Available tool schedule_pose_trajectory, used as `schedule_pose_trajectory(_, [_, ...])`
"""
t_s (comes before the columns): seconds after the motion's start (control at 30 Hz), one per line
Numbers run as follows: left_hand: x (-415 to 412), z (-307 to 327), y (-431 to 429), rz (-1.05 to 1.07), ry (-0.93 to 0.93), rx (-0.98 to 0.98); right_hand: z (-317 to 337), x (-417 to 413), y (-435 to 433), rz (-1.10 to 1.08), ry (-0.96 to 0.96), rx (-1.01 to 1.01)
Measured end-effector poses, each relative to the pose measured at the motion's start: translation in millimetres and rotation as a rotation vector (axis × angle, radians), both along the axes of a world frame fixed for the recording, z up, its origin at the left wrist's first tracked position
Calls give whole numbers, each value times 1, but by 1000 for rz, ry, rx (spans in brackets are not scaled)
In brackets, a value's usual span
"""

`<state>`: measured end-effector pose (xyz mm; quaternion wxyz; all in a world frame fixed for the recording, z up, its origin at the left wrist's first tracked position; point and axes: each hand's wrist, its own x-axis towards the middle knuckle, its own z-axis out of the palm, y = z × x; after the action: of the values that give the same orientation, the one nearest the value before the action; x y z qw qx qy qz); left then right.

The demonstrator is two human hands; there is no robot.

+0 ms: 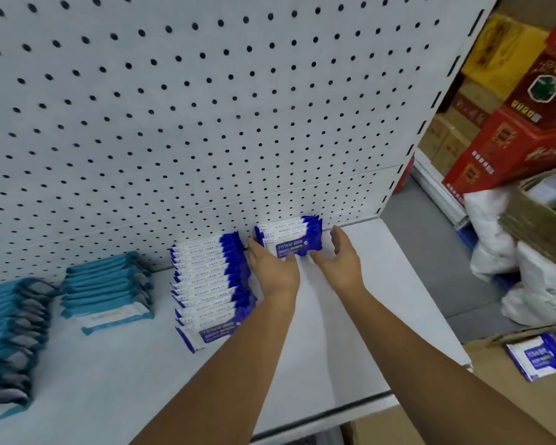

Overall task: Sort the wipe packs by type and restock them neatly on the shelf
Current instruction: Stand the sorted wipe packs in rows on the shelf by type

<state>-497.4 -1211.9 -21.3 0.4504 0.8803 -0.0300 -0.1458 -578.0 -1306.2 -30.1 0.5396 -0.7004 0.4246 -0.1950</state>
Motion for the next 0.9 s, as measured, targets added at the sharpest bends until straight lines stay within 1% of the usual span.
schedule_pose_trajectory(0.07, [-17, 11, 12, -28, -24, -130, 9, -21, 12, -18, -6, -7])
schedule_pose_trajectory(0.13, [-39, 24, 31, -111, -20, -253, 19, -45, 28, -1, -21, -24])
schedule_pose_trajectory(0.23, [-73, 37, 73, -331, 75, -325, 36, -86, 61, 30, -65, -31])
schedule_pose_trajectory(0.33, [-103, 37, 115, -475, 142, -384, 51, -132, 97, 32, -112, -17])
schedule_pose_trajectory(0.4, [-126, 31, 142, -555, 156, -403, 54, -165, 124, 15, -125, -22])
schedule_pose_trajectory(0.57, [-196, 22, 200, -667, 259, -457, 53, -255, 193, -98, -105, 0])
schedule_pose_trajectory(0.67, [-231, 13, 213, -724, 358, -456, 49, -307, 215, -159, -40, 6])
schedule_pose_trajectory(0.7, [-230, 11, 214, -729, 379, -451, 45, -311, 217, -180, -40, 12])
schedule_pose_trajectory(0.73, [-257, 12, 217, -761, 407, -437, 46, -343, 223, -211, -18, 16])
schedule_pose_trajectory(0.8, [-271, 5, 221, -781, 425, -418, 46, -360, 229, -225, -4, 29])
schedule_pose_trajectory(0.9, [-323, 5, 218, -814, 459, -407, 43, -411, 231, -256, -7, 48])
